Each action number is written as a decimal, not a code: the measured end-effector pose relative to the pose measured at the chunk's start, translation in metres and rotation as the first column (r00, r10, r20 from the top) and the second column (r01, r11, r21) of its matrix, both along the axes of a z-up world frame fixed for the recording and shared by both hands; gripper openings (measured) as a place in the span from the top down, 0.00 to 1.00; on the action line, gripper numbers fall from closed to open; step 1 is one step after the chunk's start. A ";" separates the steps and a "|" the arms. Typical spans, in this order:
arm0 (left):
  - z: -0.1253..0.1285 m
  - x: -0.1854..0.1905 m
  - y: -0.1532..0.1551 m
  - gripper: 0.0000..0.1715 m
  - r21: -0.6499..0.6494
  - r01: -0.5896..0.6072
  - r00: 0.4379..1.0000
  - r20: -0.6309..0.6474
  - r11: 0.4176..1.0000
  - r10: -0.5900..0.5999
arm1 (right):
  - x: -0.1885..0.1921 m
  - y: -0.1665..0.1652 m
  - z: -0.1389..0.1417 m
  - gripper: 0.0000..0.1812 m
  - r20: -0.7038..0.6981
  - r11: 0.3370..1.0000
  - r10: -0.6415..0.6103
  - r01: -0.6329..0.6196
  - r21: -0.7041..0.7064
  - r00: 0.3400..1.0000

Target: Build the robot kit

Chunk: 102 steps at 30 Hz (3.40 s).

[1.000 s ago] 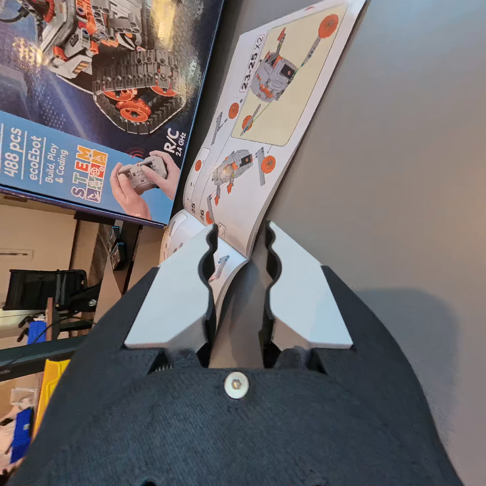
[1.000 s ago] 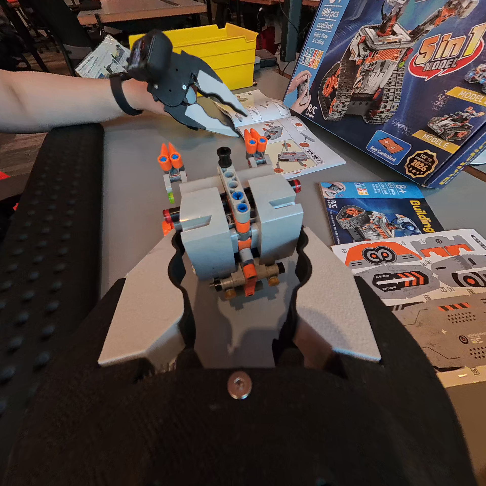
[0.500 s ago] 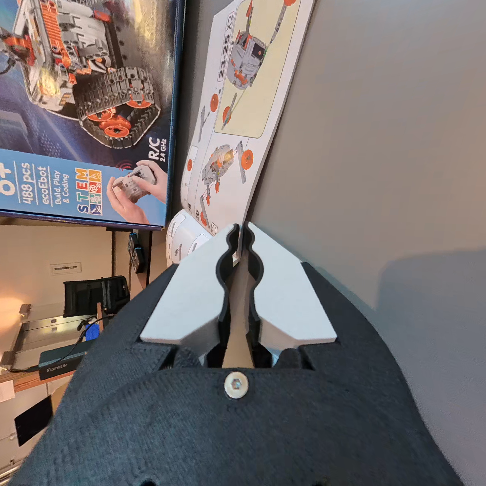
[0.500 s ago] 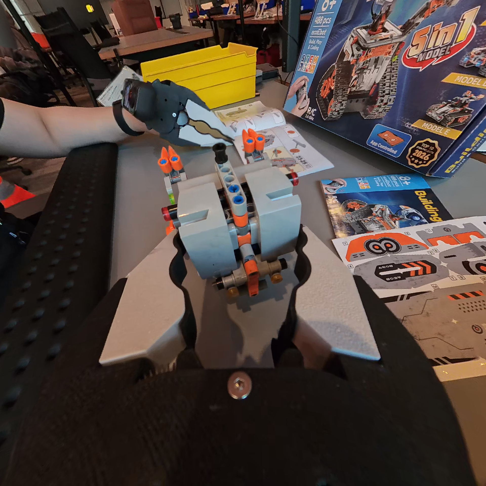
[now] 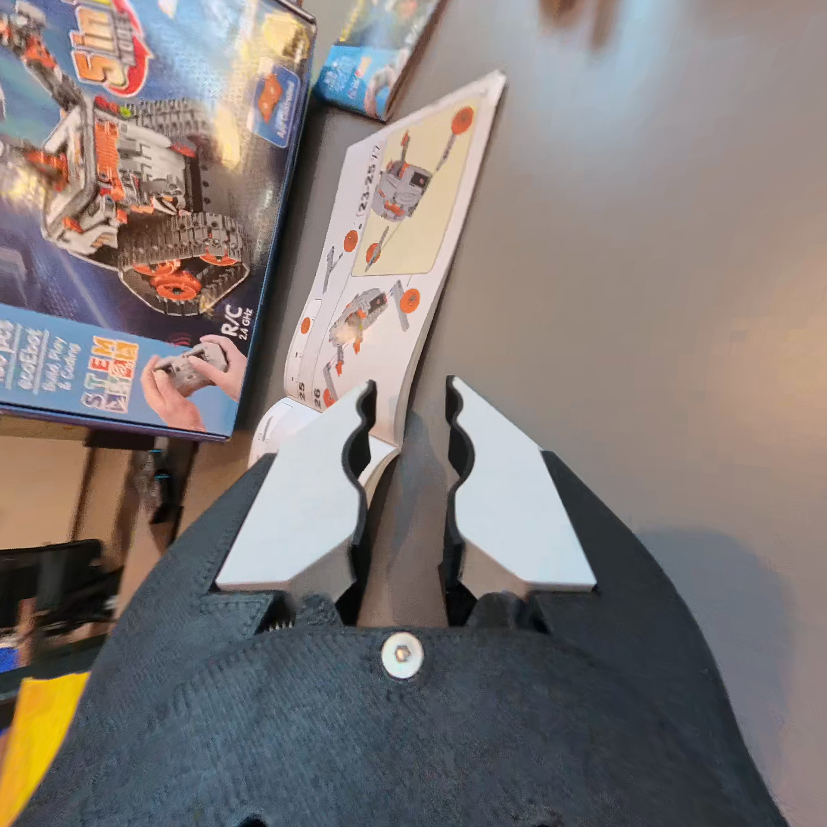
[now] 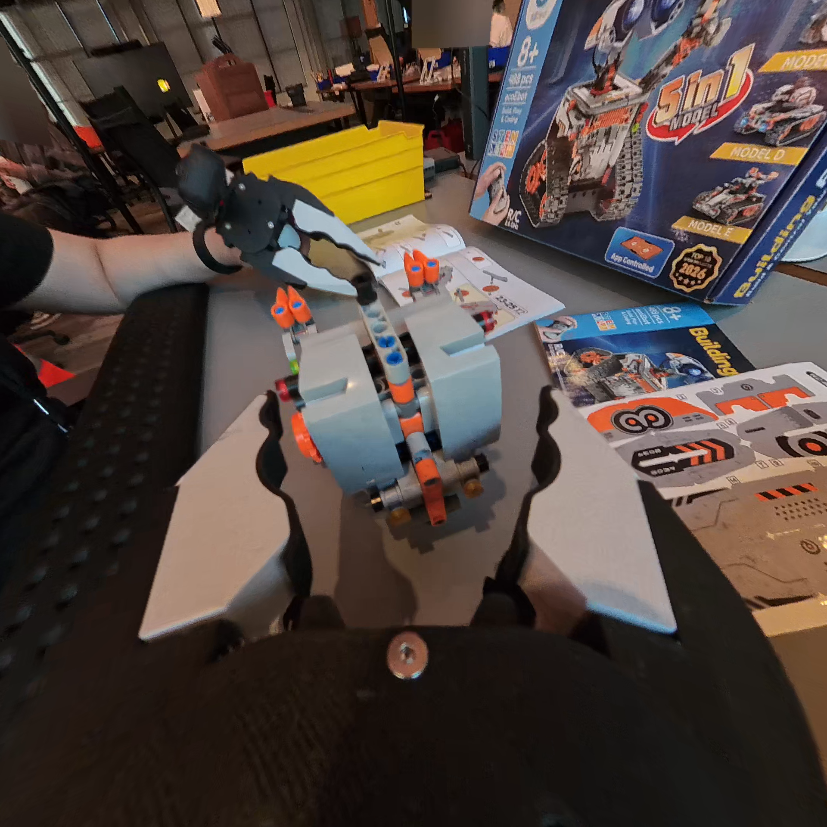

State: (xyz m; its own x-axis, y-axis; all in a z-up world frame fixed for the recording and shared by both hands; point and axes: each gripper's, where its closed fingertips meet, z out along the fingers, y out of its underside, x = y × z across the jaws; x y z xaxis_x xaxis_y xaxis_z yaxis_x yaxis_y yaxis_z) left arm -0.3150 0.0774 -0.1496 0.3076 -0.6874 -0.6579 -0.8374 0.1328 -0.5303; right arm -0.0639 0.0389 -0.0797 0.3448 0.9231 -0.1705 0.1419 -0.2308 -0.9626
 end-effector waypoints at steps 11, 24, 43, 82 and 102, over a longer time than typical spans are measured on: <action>0.009 -0.008 0.014 0.75 -0.198 -0.016 0.947 0.311 0.980 0.078 | 0.019 -0.009 0.108 0.51 -0.208 0.800 -0.286 0.352 0.485 0.935; 0.002 -0.017 0.022 0.78 -0.202 -0.037 0.950 0.295 0.979 0.097 | -0.149 -0.075 0.115 1.00 -0.233 0.793 -0.152 0.259 0.551 0.961; -0.002 -0.021 0.025 0.80 -0.270 -0.048 0.946 0.296 0.962 0.130 | -0.276 -0.113 -0.035 0.67 0.236 0.941 0.280 -0.315 0.126 0.930; -0.002 -0.021 0.024 0.82 -0.322 -0.025 0.938 0.321 0.946 0.134 | -0.270 -0.113 -0.045 0.65 0.148 0.925 0.367 -0.343 -0.165 0.918; -0.003 -0.020 0.024 0.82 -0.326 -0.026 0.938 0.319 0.945 0.136 | -0.270 -0.115 -0.044 0.65 0.143 0.920 0.381 -0.358 -0.163 0.914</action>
State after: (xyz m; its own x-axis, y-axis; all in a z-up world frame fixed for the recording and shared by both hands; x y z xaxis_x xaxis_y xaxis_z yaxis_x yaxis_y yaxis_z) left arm -0.3354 0.1010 -0.1526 0.5339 -0.8036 -0.2629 -0.6052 -0.1461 -0.7825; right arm -0.3342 -0.0758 -0.1234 0.0178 0.9633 -0.2677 0.3981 -0.2525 -0.8819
